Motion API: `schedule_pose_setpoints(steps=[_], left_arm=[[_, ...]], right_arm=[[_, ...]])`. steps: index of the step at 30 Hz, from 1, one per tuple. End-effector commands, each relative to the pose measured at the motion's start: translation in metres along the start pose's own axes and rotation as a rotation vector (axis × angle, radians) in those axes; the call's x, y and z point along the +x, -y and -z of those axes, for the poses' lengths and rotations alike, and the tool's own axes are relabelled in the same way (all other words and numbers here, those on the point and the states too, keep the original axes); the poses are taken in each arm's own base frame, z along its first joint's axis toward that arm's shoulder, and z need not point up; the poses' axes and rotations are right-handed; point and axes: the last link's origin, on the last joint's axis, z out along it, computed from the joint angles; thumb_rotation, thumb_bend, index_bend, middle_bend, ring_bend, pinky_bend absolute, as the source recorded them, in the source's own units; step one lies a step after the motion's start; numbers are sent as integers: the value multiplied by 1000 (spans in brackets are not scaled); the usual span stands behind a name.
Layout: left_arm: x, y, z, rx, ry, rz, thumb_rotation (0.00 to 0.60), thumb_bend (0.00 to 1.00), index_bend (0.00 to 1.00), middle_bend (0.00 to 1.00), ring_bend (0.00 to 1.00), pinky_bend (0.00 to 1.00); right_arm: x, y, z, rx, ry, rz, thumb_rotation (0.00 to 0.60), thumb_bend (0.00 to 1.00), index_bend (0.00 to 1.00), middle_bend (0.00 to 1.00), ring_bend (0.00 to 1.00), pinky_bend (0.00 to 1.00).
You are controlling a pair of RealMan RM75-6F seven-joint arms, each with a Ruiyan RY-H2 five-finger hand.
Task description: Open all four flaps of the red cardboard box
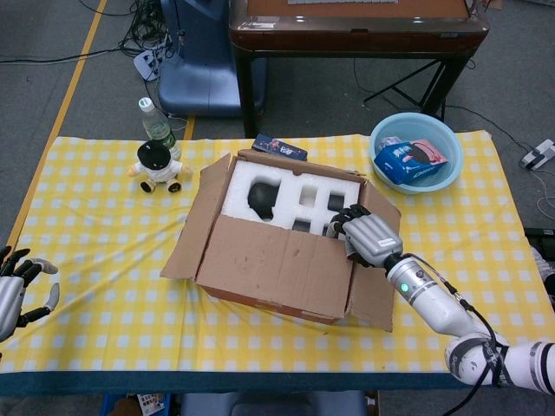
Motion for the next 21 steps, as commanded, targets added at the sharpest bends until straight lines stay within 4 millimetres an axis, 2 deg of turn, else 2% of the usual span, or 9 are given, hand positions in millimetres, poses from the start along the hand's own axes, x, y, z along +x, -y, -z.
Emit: schedule_pose_setpoints(steps=[1,8,21], left_arm=[[0,-2,-1,-5,-3,-3,245,477,471,324,136,0],[0,-9,-4,-26,9,6,247,477,470,323,136,0],[4,-21,-7,-60,5,-15,247,477,470,323,136,0]], right_arm=[[8,-3,15,13,-18,-125,600,1000,346,224,114,65],[13,-13,36,26,-5,-349,600,1000,346,224,114,64],[10,-27,71,133,59,-943,600,1000,346,224,114,64]])
